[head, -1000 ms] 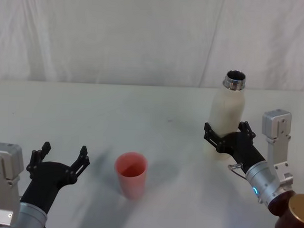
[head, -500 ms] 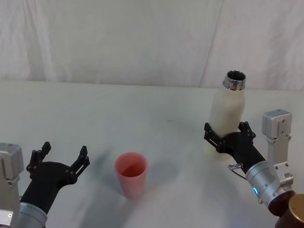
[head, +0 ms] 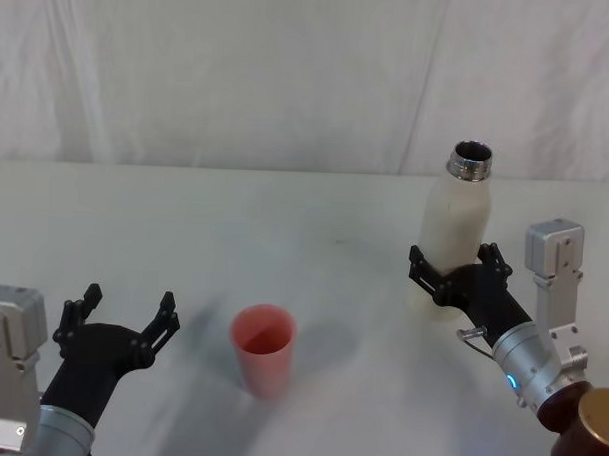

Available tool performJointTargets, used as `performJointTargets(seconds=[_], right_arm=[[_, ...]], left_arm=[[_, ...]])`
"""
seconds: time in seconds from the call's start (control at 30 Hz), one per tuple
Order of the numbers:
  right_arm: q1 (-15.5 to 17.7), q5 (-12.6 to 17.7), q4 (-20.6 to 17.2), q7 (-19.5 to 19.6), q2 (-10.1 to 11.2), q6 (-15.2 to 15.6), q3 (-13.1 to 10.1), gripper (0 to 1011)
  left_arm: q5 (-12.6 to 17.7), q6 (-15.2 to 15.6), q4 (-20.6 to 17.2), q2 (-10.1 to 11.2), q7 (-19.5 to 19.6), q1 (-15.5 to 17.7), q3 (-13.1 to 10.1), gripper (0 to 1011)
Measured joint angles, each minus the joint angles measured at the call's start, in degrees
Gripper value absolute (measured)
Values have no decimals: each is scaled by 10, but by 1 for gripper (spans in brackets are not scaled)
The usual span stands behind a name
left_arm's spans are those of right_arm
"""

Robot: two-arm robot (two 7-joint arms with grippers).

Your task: Grasp the thermos with one hand and pour water into the cup lid.

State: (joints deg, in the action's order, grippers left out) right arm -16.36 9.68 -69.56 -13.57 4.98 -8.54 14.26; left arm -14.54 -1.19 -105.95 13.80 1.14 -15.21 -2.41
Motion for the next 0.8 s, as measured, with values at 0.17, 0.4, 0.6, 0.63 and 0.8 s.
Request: performJointTargets(seconds=[0.17,0.4,0.6,0.63,0.8], right_arm=[[0,-7,-6,-2,4,-1,4,951],[1,-22,-23,-7,15,-3,12,951],[1,-39,-39,-14,29,-5,21,951],[0,-41,-40,-16,31,-6,22,951],[1,-61,-52,-19,48,-11,30,951]], left_arm=[[0,0,0,0,0,0,0,1001],[0,0,0,0,0,0,0,1001],[0,0,0,0,0,0,0,1001],[0,0,0,0,0,0,0,1001],[0,0,0,0,0,0,0,1001]])
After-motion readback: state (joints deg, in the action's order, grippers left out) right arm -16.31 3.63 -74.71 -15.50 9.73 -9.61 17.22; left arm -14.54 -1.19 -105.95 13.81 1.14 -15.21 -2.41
